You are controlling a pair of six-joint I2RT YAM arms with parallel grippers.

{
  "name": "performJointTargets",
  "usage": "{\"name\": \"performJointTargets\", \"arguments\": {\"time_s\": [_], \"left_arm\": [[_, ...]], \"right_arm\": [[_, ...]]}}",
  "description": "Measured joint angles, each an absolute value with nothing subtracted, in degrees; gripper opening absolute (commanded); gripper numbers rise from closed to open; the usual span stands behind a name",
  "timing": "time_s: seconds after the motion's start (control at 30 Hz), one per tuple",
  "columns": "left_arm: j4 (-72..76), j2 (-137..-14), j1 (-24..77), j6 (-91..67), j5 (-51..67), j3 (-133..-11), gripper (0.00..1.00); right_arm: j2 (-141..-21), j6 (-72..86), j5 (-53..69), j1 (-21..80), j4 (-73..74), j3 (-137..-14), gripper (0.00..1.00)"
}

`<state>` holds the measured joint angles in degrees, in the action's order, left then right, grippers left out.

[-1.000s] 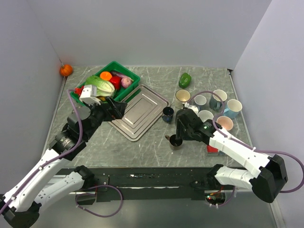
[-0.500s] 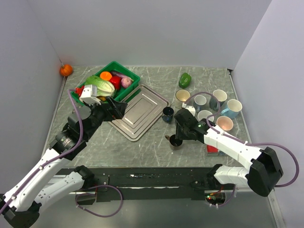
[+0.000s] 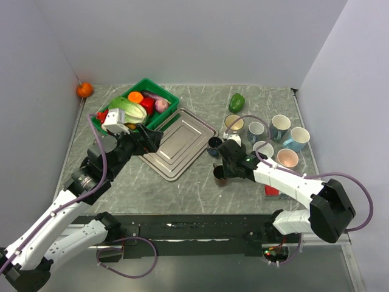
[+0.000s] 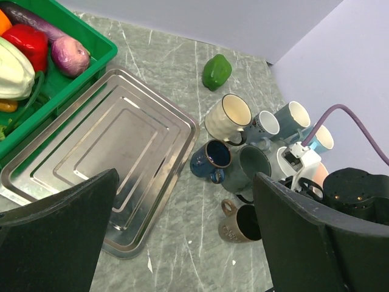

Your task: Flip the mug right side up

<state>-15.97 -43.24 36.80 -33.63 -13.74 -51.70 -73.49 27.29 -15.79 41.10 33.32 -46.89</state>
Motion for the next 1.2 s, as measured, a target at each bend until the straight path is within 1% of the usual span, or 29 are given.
{"name": "performJointTargets", "arguments": {"time_s": [0.07,0.33,0.47,0.53,0.63,0.73,0.77,0.83,0.87,0.93,0.97,1.03,1.07,1.13,1.17,1.2], "left_arm": [[-15.99,-43.42,36.80,-33.63,-13.74,-51.70,0.96],[-15.99,-43.46,36.80,-33.61,-13.74,-51.70,0.96],[-15.99,-43.46,36.80,-33.61,-13.74,-51.70,0.96],[-16.01,-43.46,36.80,-33.61,-13.74,-51.70,0.96],[-16.03,-43.51,36.80,-33.58,-13.76,-51.70,0.96],[-16.25,-43.51,36.80,-33.58,-13.76,-51.70,0.96],[-16.32,-43.51,36.80,-33.56,-13.76,-51.70,0.96],[-16.62,-43.51,36.80,-33.56,-13.76,-51.70,0.96],[-16.86,-43.51,36.80,-33.56,-13.76,-51.70,0.96],[-17.21,-43.51,36.80,-33.54,-13.78,-51.70,0.96],[-17.28,-43.51,36.80,-33.54,-13.78,-51.70,0.96],[-17.41,-43.48,36.80,-33.54,-13.80,-51.70,0.96],[-17.52,-43.46,36.80,-33.54,-13.78,-51.70,0.96],[-17.89,-43.40,36.80,-33.56,-13.78,-51.72,0.96],[-18.20,-43.33,36.80,-33.56,-13.78,-51.75,0.96],[-18.50,-43.24,36.80,-33.58,-13.78,-51.77,0.96]], "right_arm": [[-73.67,25.52,-15.94,41.32,32.38,-46.94,0.00],[-75.88,19.38,-16.29,41.98,28.86,-47.86,0.00],[-75.99,16.56,-14.11,41.98,26.48,-47.86,0.00],[-76.40,15.14,-12.47,41.98,25.17,-47.90,0.02],[-78.41,13.69,-10.70,41.80,24.73,-48.84,0.09],[-80.88,13.26,-9.43,41.50,24.08,-50.83,0.24],[-81.80,13.08,-9.19,41.34,23.99,-51.57,0.38],[-82.89,12.78,-9.23,41.19,24.03,-52.56,0.47],[-83.20,12.86,-9.26,41.17,23.99,-52.88,0.55],[-83.18,12.73,-9.39,41.01,23.99,-52.99,0.62],[-83.00,12.58,-9.37,40.99,24.01,-52.99,0.70],[-82.28,12.45,-9.34,40.99,24.03,-52.97,0.75],[-81.41,12.29,-9.32,40.99,24.03,-52.95,0.81],[-78.61,12.05,-9.17,40.99,24.10,-52.95,0.89],[-76.79,12.03,-9.21,40.99,24.12,-52.95,0.98],[-74.67,11.99,-9.37,40.99,24.21,-52.97,1.00]]}}
